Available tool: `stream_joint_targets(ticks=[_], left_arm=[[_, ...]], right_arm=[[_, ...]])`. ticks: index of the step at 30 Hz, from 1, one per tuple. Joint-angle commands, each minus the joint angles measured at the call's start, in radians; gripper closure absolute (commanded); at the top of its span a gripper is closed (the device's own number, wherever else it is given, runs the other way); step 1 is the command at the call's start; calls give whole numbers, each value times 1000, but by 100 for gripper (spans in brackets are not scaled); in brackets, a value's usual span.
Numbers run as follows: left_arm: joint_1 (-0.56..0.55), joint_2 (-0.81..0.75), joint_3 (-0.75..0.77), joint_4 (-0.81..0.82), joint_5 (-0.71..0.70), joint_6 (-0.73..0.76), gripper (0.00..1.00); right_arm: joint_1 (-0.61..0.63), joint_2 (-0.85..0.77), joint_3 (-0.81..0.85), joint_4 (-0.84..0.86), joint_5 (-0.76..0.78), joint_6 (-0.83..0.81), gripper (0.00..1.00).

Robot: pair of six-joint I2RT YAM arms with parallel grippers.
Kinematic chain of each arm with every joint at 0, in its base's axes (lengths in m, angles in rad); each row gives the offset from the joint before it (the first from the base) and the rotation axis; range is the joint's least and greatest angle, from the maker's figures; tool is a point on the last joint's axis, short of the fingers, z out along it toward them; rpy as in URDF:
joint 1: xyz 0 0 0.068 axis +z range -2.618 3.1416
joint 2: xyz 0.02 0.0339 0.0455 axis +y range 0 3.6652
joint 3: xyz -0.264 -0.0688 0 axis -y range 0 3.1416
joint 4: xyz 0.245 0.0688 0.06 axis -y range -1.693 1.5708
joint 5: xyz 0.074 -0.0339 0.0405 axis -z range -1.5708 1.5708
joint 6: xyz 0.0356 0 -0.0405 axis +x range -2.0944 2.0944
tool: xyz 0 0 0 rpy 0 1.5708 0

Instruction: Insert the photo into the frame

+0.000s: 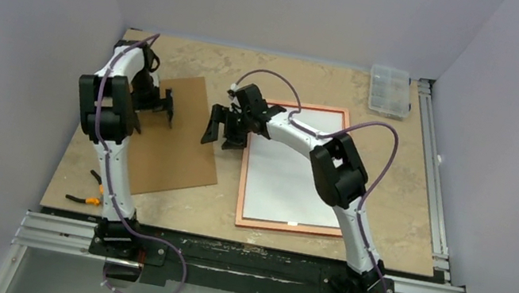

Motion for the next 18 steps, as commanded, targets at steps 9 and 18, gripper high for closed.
stream_joint_targets(ticks=[9,18], left_arm=[[-64,-290,-195,153,75,-10,0],[-62,-920,-442,288,6,-191,0]], right_arm=[[61,-171,-30,-119,155,-287,20],[217,-114,43,-107,202,-385,35]])
